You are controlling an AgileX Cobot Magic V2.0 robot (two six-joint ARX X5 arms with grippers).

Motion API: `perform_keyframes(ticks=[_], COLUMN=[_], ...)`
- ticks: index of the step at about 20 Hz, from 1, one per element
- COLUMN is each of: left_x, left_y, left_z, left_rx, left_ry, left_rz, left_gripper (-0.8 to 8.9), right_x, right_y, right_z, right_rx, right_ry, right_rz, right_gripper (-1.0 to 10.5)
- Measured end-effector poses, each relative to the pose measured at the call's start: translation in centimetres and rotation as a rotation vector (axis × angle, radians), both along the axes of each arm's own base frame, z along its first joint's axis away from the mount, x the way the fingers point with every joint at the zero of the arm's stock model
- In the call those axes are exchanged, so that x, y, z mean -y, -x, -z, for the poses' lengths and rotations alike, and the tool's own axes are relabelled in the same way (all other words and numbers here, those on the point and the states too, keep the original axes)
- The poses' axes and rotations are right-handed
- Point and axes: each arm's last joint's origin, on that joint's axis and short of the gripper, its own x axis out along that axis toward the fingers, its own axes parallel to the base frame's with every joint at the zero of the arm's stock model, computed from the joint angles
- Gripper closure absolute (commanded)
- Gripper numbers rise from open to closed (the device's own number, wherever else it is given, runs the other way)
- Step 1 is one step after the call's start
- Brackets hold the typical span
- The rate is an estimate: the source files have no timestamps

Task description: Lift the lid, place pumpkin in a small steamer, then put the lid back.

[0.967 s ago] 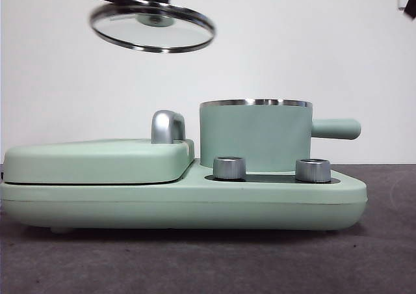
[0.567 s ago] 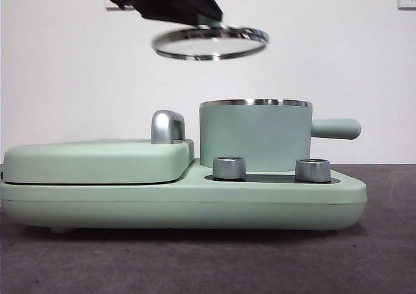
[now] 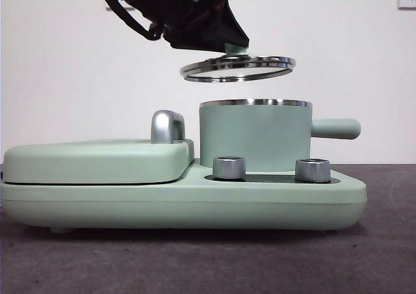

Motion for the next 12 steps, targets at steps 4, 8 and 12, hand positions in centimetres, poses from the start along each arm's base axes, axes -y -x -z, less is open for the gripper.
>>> perform_keyframes(ticks=[4,8,12], left_x=[0.3,1.3,1.8], left_y=[-0.4,-1.5,-2.0], left_z=[0.7,0.3,1.0], left_rx=[-0.018,-0.008,-0.022], left_ry=[-0.009,0.002,-0.007], left_rz=[0.000,0.012,0.023], left_gripper=[8.04,8.04,8.04], right_x=[0.0,0.0,0.0], right_y=[0.0,0.0,0.0], right_z=[0.0,0.0,0.0], right_rx=[0.000,0.000,0.001], right_ry=[0.000,0.000,0.000], right_rz=[0.000,0.000,0.001], right_gripper=[5.7,5.7,5.7])
